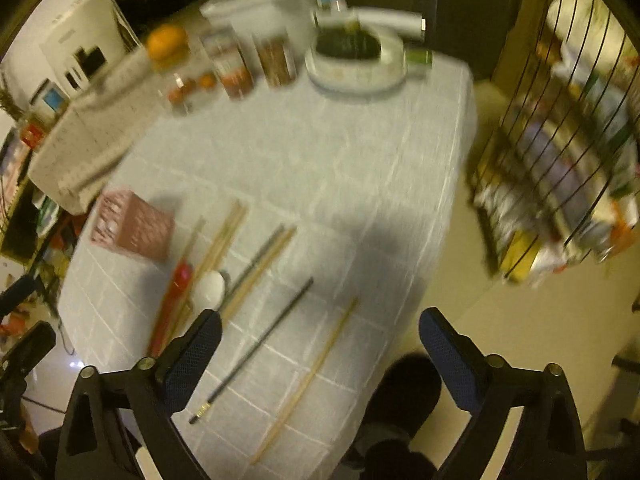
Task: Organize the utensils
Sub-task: 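Lower the right tool and grasp a single wooden stick while the left tool approaches a black chopstick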
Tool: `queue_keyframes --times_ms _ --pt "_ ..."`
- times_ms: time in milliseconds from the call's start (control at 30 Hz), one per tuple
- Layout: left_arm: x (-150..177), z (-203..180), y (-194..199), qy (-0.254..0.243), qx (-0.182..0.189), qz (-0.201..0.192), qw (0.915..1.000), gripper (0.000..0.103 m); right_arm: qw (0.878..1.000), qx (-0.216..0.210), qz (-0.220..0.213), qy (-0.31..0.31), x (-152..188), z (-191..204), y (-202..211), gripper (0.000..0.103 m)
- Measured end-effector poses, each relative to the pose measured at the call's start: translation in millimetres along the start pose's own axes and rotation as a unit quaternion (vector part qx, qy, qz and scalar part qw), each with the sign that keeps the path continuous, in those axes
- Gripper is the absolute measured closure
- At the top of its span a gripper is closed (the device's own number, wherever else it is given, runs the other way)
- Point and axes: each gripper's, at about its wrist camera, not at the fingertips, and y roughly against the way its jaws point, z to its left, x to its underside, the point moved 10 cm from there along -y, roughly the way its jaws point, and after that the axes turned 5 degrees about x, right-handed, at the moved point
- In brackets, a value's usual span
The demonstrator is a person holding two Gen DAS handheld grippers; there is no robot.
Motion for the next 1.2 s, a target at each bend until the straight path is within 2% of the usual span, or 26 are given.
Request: queue_keyframes --times_ms 67,167,333,400,500,733,800,833,867,900,1000,1100,1200 --pt "3.6 -0.2 -11.1 -0.001 0.006 0.022 0.9997 0.001 1.0 -0.002 0.025 -0.002 7.0 -2.7 -19.2 0.009" --pt "8.3 0.3 -26.8 0.011 0.027 0.047 0.9985 0.001 0.999 -0.01 0.046 0.0 15.5 0.2 -37.2 0.021" --pt "17.2 6.4 -56.9 0.025 0.03 0.079 0.9961 0.003 0.997 -0.013 0.082 0.007 28.7 7.1 -67.5 0.03" --pt "21.4 3.0 -66.0 0.024 0.034 0.091 0.9949 0.006 0.995 -0.012 0.102 0.009 37.5 7.6 -83.1 0.04" --pt "23.2 -2.5 -76.5 0.017 0.033 0.098 0.9945 0.007 0.992 -0.01 0.122 0.006 46.0 6.5 -99.2 0.044" --pt "21.5 -7.6 -91.1 0.007 0.034 0.104 0.9939 0.017 0.994 0.016 0.109 0.014 42.7 6.2 -105.3 0.049" --pt "20.1 -9.1 -96.2 0.004 0.034 0.105 0.9938 0.023 0.994 0.039 0.1 0.021 41.9 5.8 -105.4 0.062" --pt "19.6 -10.6 -99.2 0.003 0.035 0.106 0.9938 0.025 0.994 0.05 0.095 0.025 41.5 5.0 -105.1 0.065" --pt "19.7 -11.9 -101.2 0.002 0.037 0.106 0.9936 0.028 0.994 0.051 0.089 0.024 40.1 4.7 -104.8 0.074" --pt "19.8 -14.2 -103.3 0.0 0.041 0.108 0.9934 0.032 0.995 0.05 0.083 0.021 38.1 3.5 -104.0 0.09" --pt "20.4 -24.6 -110.2 -0.01 0.056 0.11 0.9923 0.046 0.996 0.023 0.086 -0.007 36.5 0.5 -104.2 0.097" --pt "22.4 -39.1 -118.7 -0.031 0.071 0.115 0.9903 0.06 0.995 -0.001 0.091 -0.027 38.6 -2.5 -102.7 0.097" --pt "24.1 -55.6 -128.6 -0.058 0.081 0.116 0.9882 0.067 0.995 -0.017 0.09 -0.039 40.5 -5.7 -99.1 0.097"
